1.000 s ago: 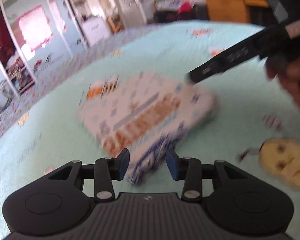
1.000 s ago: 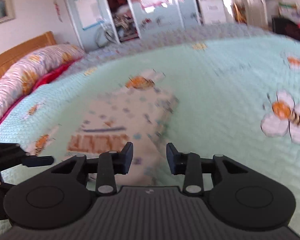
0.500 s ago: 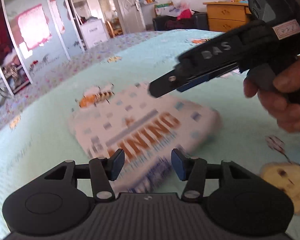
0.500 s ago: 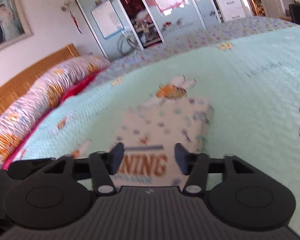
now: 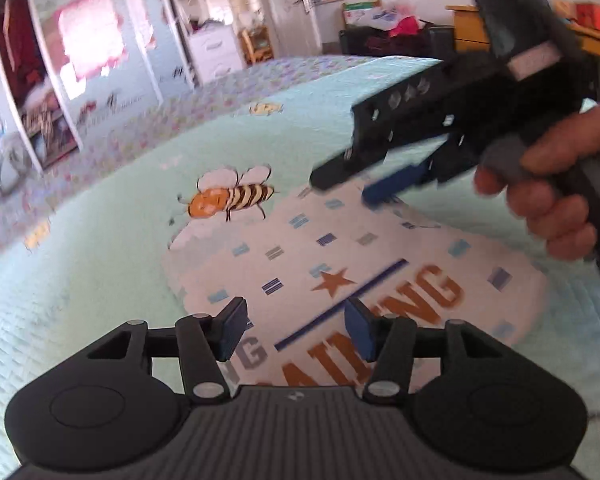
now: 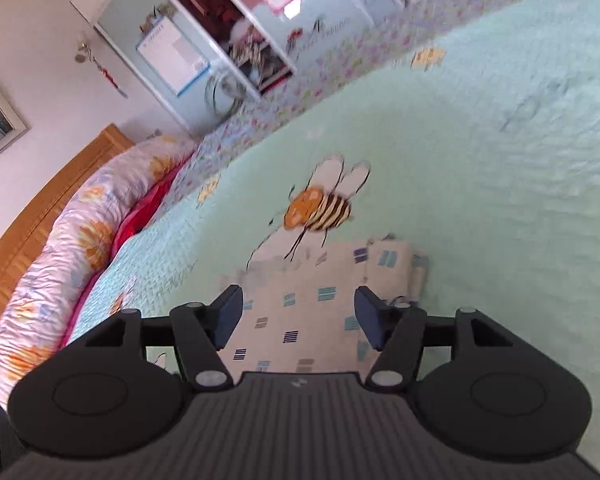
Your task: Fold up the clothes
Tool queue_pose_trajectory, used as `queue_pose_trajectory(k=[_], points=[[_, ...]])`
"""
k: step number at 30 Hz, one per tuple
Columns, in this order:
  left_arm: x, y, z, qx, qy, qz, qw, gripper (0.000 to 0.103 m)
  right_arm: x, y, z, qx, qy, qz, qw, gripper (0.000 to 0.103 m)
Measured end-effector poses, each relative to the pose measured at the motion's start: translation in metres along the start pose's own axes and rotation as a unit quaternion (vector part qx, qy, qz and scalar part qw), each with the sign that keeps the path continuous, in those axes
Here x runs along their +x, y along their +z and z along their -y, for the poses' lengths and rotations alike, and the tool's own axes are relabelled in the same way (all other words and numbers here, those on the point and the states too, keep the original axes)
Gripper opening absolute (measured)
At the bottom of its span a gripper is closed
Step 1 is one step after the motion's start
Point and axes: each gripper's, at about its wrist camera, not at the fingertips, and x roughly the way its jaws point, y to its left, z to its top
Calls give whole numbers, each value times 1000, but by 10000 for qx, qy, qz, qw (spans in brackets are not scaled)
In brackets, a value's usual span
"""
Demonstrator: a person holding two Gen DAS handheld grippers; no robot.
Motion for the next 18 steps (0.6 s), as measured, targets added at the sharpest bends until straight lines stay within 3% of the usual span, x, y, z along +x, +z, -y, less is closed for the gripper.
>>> queue_pose_trajectory(k=[2, 5, 7, 11, 14, 16, 18], points=[[3, -8, 5, 102, -37, -75, 9999, 58, 21, 14, 16, 230, -69, -198, 9995, 60], [-9, -22, 7, 52, 79, 80, 9999, 59, 19, 35, 32, 608, -188, 174, 9978, 62], [-22, -23, 7, -111, 149, 183, 9997, 58, 2, 34, 28, 572, 10, 297, 9979, 62], [-51, -29, 18, -71, 53, 570, 9983, 60, -49, -9, 6, 257, 650, 211, 9973, 64], [-50, -39, 33, 238, -15, 397, 9989, 63, -75, -54, 3, 342, 853, -68, 9957, 65], [-46, -48, 40, 350, -50, 124, 9993, 63, -79, -78, 10, 399, 697, -326, 9962, 65], [-48, -52, 44, 384, -3, 51, 9992, 63, -89, -91, 21, 509, 375, -247, 9977, 64]])
